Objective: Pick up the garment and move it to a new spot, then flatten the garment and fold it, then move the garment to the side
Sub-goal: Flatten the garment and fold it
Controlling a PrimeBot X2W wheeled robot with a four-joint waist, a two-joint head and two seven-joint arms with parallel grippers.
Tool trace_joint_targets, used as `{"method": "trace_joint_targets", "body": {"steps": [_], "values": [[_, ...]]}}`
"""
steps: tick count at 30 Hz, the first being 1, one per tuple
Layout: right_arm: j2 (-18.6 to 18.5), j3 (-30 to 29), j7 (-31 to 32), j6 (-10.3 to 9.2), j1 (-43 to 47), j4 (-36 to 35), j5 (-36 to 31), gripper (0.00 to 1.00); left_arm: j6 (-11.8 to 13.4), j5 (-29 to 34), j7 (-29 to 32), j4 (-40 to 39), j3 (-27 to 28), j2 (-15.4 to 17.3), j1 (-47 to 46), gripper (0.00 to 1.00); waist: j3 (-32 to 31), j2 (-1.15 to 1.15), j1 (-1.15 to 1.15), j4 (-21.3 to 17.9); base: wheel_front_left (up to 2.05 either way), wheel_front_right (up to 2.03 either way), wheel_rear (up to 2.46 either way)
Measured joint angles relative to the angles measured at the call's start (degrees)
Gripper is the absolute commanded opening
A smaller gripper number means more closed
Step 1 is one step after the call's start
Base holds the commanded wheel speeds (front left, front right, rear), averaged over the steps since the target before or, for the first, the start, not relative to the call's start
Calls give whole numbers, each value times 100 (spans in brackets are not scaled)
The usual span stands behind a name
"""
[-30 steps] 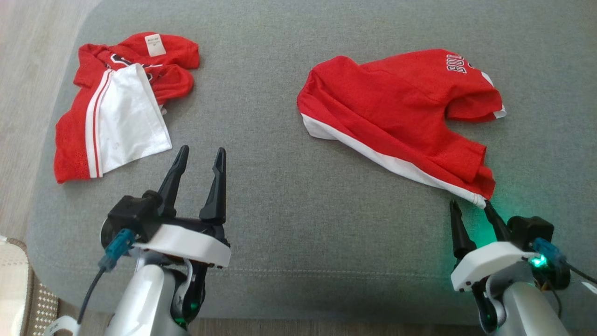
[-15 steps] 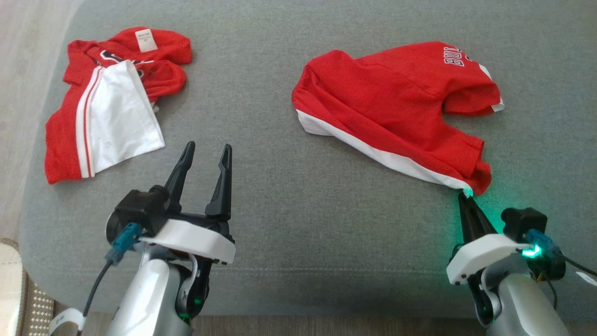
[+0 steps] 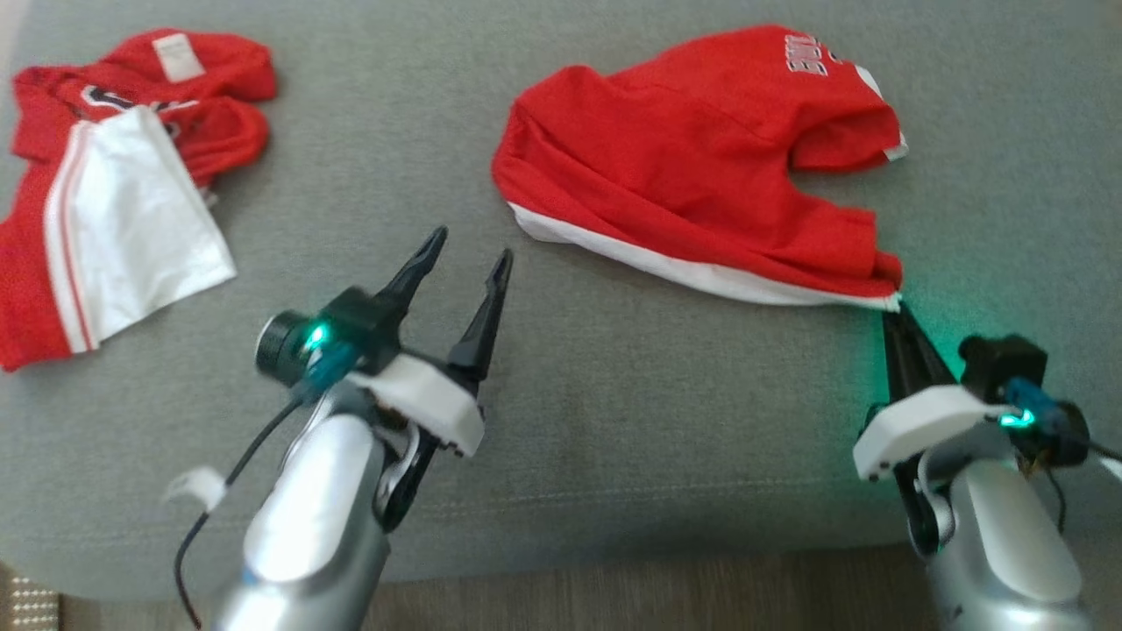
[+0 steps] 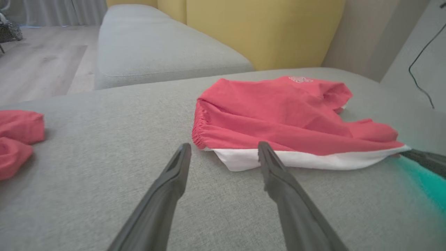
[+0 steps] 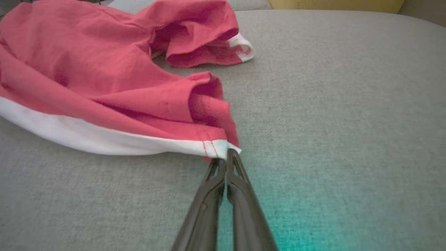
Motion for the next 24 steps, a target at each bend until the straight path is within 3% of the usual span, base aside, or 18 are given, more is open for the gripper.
{"method": "trace_joint_targets", "body": {"steps": [7, 24], "values": [[0, 7, 0, 0, -354, -51, -18, 0, -77, 499, 0, 924, -343, 19, -711, 100, 285, 0, 0, -257, 0, 0, 0], [-1, 129, 0, 0, -483, -259, 10, 0, 31, 597, 0, 2030, -313, 2, -1582, 100, 658, 0, 0, -478, 0, 0, 0]]}}
